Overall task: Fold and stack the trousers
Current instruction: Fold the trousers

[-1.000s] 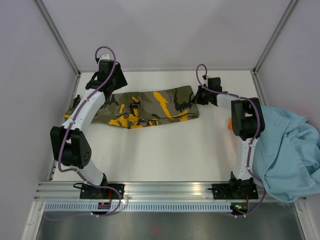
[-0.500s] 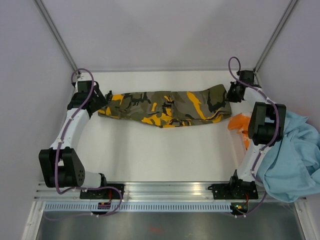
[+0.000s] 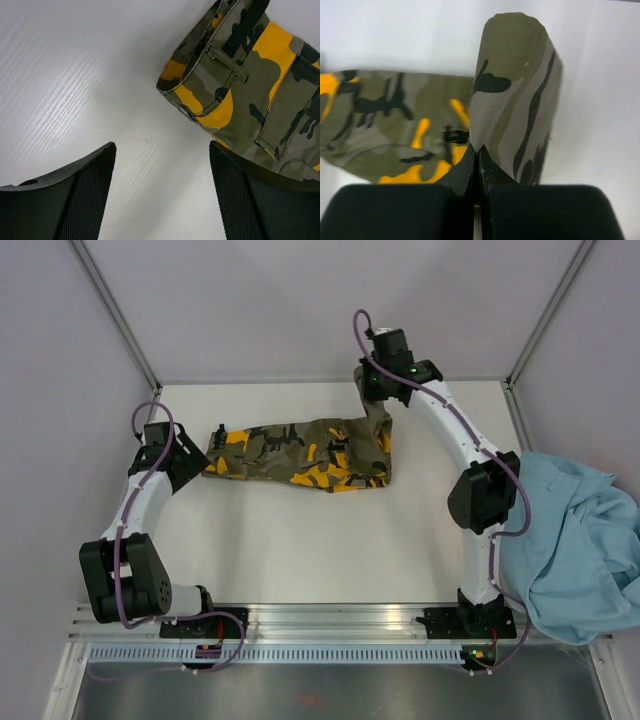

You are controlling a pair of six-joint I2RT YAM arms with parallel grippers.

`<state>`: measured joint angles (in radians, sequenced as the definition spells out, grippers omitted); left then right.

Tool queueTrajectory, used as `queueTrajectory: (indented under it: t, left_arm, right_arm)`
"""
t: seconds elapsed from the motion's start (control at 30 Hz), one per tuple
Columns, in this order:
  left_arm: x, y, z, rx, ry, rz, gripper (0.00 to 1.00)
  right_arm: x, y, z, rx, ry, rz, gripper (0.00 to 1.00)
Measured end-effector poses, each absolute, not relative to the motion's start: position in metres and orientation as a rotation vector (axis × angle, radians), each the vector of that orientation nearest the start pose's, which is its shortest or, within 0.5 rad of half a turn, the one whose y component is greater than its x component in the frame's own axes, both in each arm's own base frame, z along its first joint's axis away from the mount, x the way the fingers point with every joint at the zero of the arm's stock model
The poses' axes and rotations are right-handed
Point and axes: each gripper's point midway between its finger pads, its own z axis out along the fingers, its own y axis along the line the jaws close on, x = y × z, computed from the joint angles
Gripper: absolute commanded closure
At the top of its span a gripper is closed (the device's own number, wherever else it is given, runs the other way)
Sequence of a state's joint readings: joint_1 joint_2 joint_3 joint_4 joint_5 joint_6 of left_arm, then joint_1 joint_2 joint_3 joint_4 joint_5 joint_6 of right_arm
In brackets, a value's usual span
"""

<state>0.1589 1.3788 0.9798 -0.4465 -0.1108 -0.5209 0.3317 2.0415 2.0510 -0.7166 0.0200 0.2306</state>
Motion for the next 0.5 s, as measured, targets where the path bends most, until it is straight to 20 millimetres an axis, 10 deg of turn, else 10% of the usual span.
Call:
queueTrajectory:
  t: [0.27,0.5]
  left_arm:
    - [0.316,0.043,0.109,-0.877,2.274,-0.079,0.18]
    - [0.28,0.036,0.101,-0.971,2.271,-0.093,0.17]
  right_arm:
    - [0.493,0.34,0.191,-0.271,2.316,0.43,1.0]
    - [0.454,0.426,0.14,-0.33,2.373,0.595,1.0]
